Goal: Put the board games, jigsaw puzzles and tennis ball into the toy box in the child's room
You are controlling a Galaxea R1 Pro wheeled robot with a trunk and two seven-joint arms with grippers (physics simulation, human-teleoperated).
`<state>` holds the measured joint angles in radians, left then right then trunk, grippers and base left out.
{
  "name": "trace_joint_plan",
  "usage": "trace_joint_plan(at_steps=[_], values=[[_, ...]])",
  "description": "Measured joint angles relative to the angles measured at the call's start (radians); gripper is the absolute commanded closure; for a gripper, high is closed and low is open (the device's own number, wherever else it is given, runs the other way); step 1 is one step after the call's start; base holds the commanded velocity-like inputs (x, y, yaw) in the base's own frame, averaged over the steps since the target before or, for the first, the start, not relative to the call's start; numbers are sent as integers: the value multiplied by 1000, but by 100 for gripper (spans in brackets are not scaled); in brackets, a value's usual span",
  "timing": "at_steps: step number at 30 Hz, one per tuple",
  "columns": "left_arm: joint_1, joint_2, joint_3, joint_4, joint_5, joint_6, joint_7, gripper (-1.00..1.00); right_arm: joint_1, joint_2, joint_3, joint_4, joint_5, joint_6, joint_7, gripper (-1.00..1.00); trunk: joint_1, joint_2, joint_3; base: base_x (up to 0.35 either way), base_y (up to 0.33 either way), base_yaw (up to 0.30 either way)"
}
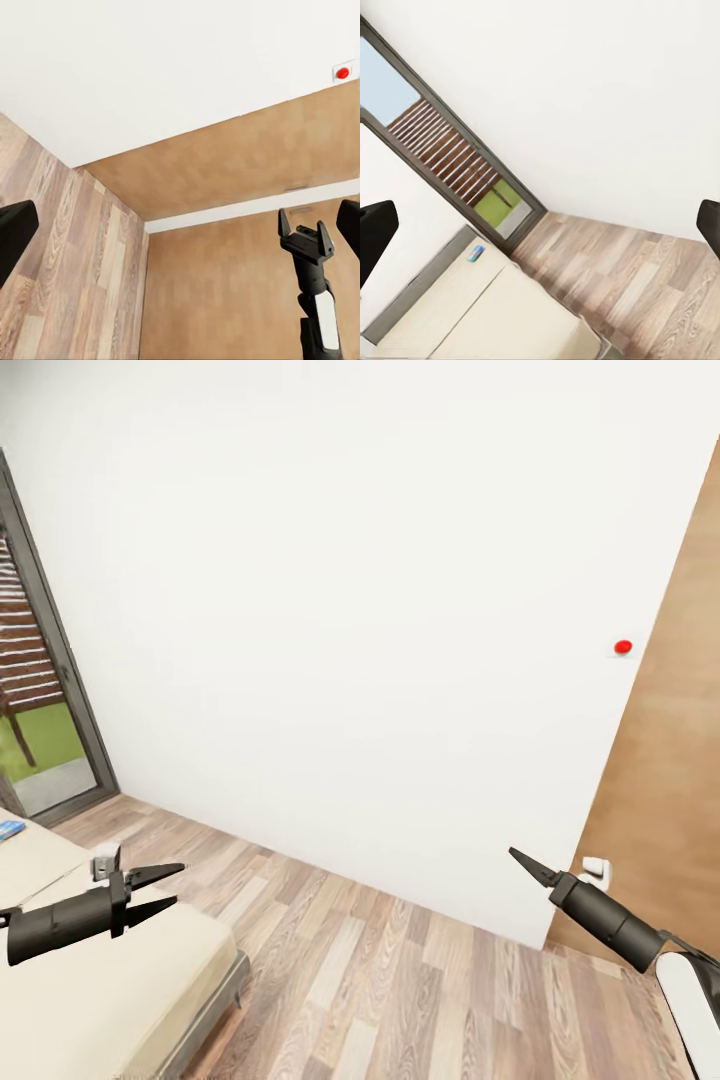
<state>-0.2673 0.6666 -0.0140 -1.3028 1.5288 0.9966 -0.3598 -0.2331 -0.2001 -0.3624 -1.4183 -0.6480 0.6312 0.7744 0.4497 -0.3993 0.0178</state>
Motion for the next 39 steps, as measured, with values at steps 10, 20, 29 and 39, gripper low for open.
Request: trace_joint_plan(at_steps=[10, 20, 29, 39], values=[[0, -4, 0, -1, 0, 0, 0, -100, 0, 0, 0, 1, 0, 0, -3, -100, 0, 0, 7, -107, 0, 258], [0, -12, 0, 0, -2, -1, 0, -100, 0, 0, 19, 1, 2, 0, -5, -100, 0, 0, 15, -32, 0, 259], [0, -13, 0, -1, -2, -1, 0, -100, 0, 0, 39, 2, 3, 0, -6, -100, 0, 0, 21, -2, 0, 260], [0, -14, 0, -1, -2, -1, 0, -100, 0, 0, 41, 2, 3, 0, -7, -100, 0, 0, 28, 0, 0, 261]])
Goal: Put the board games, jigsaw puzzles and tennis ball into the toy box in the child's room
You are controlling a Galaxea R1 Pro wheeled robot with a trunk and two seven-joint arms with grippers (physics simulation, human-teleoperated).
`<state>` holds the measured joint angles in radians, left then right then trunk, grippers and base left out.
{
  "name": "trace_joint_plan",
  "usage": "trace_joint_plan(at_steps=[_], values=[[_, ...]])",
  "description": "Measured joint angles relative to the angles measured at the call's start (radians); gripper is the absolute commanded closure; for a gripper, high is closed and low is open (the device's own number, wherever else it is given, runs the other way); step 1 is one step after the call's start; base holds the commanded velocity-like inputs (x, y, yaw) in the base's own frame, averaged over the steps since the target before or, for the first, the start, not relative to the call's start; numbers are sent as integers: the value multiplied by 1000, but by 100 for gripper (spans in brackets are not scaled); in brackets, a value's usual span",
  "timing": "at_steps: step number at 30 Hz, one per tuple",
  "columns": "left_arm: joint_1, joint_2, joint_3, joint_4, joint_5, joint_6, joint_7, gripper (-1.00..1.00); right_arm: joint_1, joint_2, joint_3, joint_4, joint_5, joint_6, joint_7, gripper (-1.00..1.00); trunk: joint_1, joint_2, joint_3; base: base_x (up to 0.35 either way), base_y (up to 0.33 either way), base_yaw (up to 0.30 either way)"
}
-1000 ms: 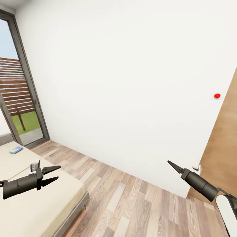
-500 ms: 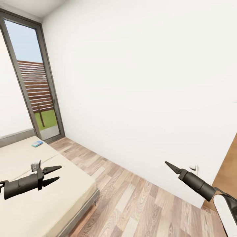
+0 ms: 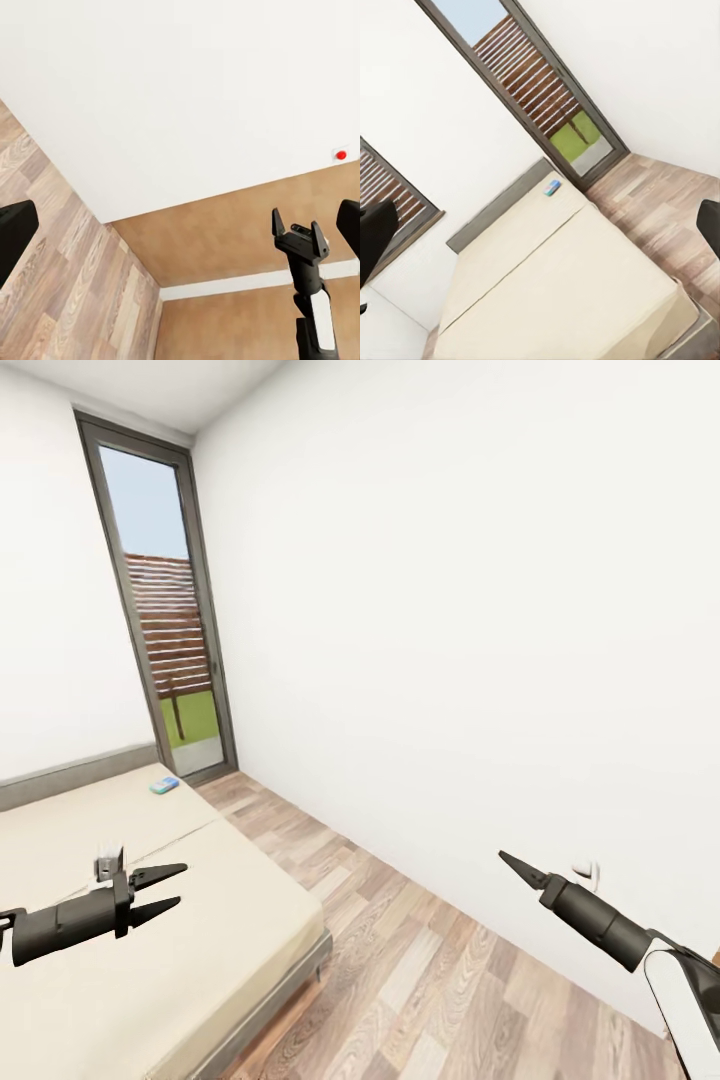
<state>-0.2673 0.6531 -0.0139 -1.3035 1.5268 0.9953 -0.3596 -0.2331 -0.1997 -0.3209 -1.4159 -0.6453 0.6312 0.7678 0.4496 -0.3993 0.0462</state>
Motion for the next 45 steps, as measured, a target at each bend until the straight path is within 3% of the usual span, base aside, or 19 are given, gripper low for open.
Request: trace_joint_plan(at_steps=[45], values=[[0, -21, 0, -1, -2, -1, 0, -100, 0, 0, 1, 6, 0, 0, -12, -100, 0, 0, 30, 0, 0, 261]])
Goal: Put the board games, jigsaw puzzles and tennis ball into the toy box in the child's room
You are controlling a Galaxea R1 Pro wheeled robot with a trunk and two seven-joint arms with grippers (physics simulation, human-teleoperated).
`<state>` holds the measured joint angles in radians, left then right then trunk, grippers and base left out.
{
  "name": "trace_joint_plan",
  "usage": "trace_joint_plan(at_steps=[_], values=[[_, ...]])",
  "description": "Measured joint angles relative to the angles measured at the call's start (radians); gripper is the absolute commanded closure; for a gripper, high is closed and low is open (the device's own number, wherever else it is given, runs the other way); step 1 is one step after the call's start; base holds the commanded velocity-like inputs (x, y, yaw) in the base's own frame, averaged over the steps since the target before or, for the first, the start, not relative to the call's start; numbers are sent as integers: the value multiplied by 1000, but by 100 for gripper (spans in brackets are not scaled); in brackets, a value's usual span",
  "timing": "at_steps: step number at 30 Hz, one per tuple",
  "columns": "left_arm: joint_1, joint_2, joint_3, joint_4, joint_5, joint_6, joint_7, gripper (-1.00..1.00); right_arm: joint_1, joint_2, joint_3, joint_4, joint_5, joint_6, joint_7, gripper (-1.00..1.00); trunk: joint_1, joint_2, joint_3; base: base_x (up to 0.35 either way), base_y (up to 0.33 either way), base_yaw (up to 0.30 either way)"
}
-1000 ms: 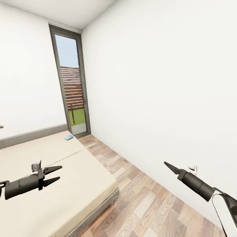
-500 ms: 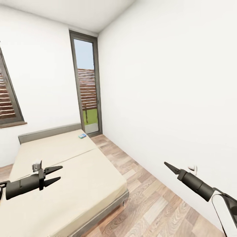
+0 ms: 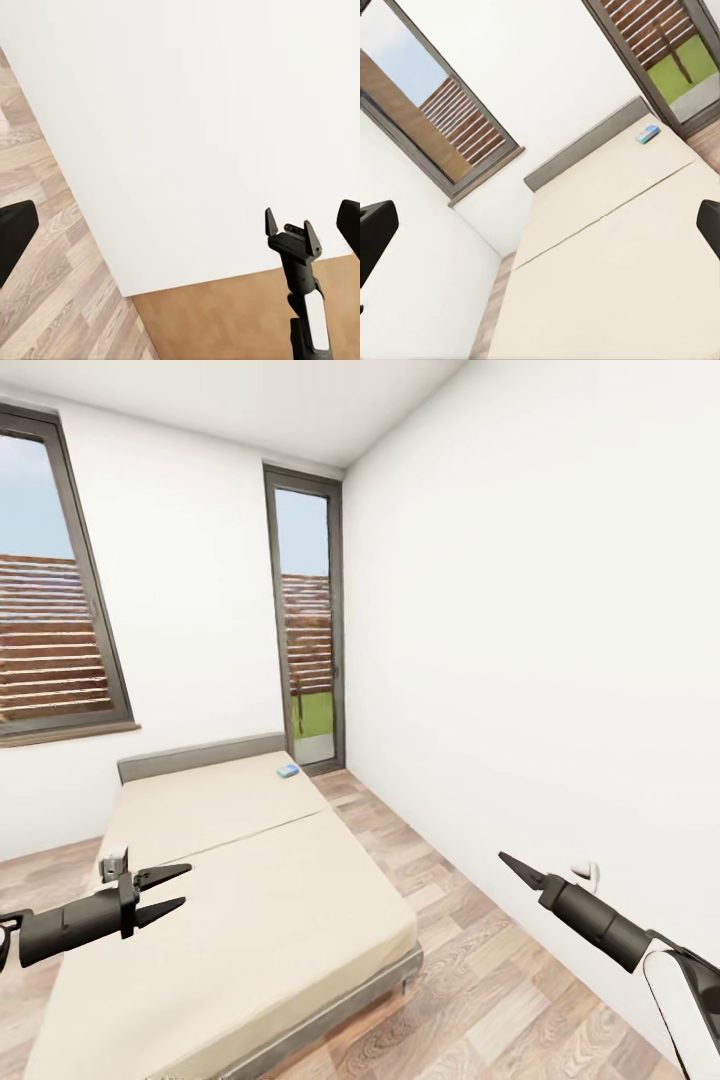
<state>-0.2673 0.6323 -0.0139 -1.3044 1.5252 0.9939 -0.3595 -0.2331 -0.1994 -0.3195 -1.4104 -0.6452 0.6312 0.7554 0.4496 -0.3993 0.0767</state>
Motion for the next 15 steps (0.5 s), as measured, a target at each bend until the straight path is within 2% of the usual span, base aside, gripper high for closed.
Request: trace_joint_plan(at_steps=[9, 15], values=[[0, -1, 0, -1, 0, 0, 0, -100, 0, 0, 0, 0, 0, 0, -5, -100, 0, 0, 6, 0, -3, 261], [0, -1, -1, 0, 0, 0, 0, -100, 0, 0, 0, -1, 4, 0, -6, -100, 0, 0, 9, 0, -100, 261]])
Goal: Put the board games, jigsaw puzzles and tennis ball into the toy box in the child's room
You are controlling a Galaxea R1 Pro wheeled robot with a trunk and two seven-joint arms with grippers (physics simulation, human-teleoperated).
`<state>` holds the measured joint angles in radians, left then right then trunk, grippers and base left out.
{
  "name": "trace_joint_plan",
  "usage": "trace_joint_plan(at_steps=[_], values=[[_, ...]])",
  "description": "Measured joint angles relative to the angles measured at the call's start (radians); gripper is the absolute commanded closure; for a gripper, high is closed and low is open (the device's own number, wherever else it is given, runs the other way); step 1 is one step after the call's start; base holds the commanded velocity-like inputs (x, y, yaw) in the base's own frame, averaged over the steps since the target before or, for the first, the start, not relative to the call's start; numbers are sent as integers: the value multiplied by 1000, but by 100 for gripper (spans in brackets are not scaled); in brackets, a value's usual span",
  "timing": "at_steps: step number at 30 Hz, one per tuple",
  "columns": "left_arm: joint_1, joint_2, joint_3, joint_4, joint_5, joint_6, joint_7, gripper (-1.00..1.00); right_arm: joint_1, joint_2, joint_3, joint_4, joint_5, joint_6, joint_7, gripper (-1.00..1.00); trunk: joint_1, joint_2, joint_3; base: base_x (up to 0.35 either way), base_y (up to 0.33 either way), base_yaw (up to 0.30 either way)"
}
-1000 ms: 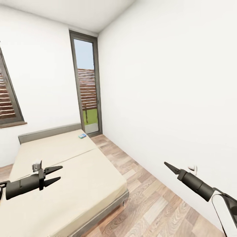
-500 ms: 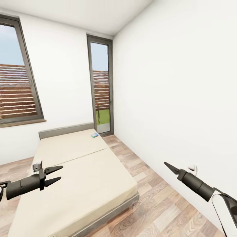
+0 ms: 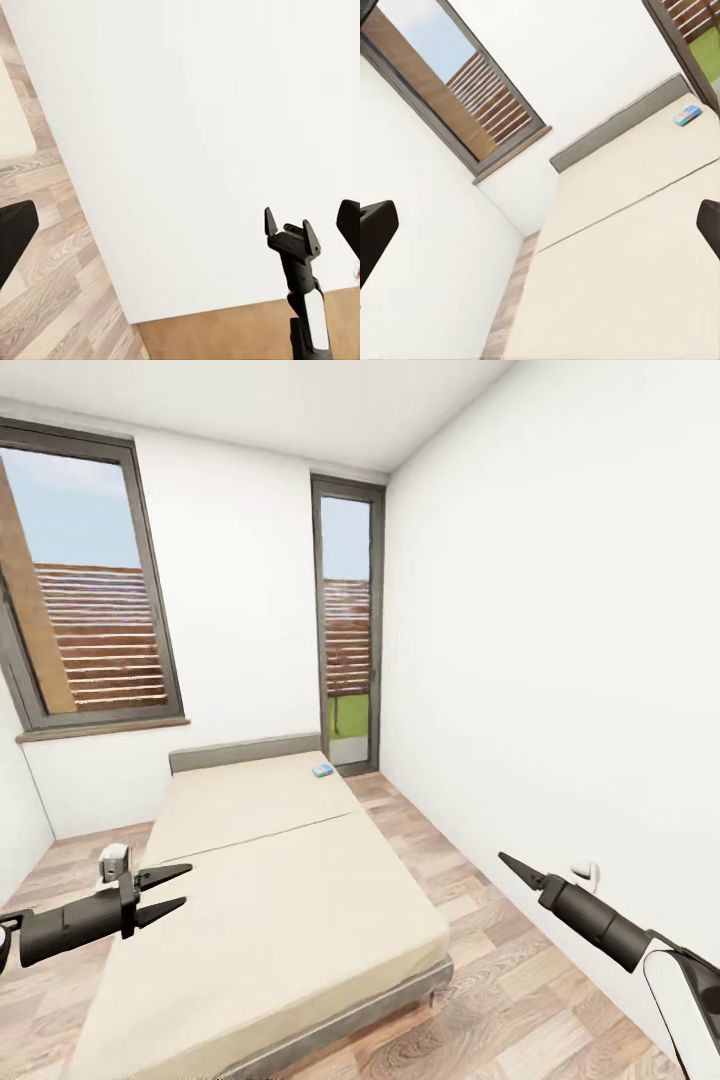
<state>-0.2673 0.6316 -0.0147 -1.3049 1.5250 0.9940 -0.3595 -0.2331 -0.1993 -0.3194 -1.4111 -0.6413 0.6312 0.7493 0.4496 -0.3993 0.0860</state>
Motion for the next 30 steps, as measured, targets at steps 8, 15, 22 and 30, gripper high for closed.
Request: trace_joint_plan(at_steps=[8, 15, 22, 30], values=[[0, 0, 0, 0, 0, 0, 1, -100, 0, 0, 0, 0, 21, 0, -1, -100, 0, 0, 5, 0, -240, 261], [0, 0, 0, 0, 0, 0, 1, -100, 0, 0, 0, 0, 23, -1, -1, -100, 0, 0, 9, 0, -295, 234], [0, 0, 0, 0, 0, 0, 1, -100, 0, 0, 0, -2, 24, -1, 0, -100, 0, 0, 10, 0, -180, 57], [0, 0, 1, 0, 0, 0, 1, -100, 0, 0, 33, -2, 25, -18, 0, -100, 0, 0, 11, 0, -25, 7]])
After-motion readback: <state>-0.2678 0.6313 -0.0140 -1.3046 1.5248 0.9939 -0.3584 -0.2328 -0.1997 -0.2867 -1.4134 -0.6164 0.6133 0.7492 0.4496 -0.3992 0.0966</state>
